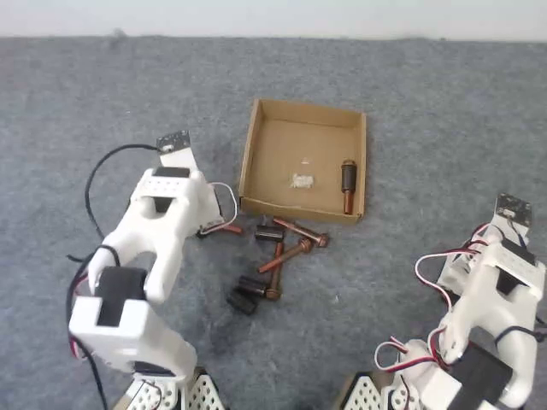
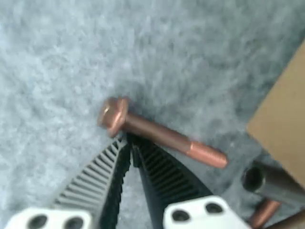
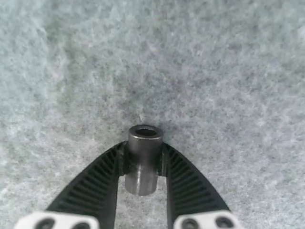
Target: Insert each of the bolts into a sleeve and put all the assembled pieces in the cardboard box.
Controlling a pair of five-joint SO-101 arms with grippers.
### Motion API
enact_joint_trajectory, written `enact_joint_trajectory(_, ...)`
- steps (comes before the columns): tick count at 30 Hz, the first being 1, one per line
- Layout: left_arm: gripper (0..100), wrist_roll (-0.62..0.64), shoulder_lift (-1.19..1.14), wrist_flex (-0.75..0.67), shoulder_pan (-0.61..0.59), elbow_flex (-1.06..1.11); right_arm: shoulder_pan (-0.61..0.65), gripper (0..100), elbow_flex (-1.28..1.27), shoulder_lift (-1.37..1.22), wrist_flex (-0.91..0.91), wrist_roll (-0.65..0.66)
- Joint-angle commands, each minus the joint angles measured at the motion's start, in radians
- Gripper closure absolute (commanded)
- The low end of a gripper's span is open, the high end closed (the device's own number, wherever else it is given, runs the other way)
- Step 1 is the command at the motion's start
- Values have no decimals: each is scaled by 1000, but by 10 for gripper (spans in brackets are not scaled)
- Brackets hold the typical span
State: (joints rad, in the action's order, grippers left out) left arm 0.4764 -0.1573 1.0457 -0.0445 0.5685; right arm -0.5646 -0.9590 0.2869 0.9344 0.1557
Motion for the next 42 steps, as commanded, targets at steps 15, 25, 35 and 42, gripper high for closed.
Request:
enact_joint_trajectory(15,916,236,-26,17,-3,-213,35,991,6,42,-12,15)
enact_joint_trajectory(25,882,241,-35,-37,-18,-147,36,991,6,42,-13,15)
enact_joint_trajectory(35,885,239,-37,-25,-21,-143,36,991,6,42,-13,15)
enact_joint_trajectory(42,885,236,-147,72,-20,-242,36,991,6,42,-13,15)
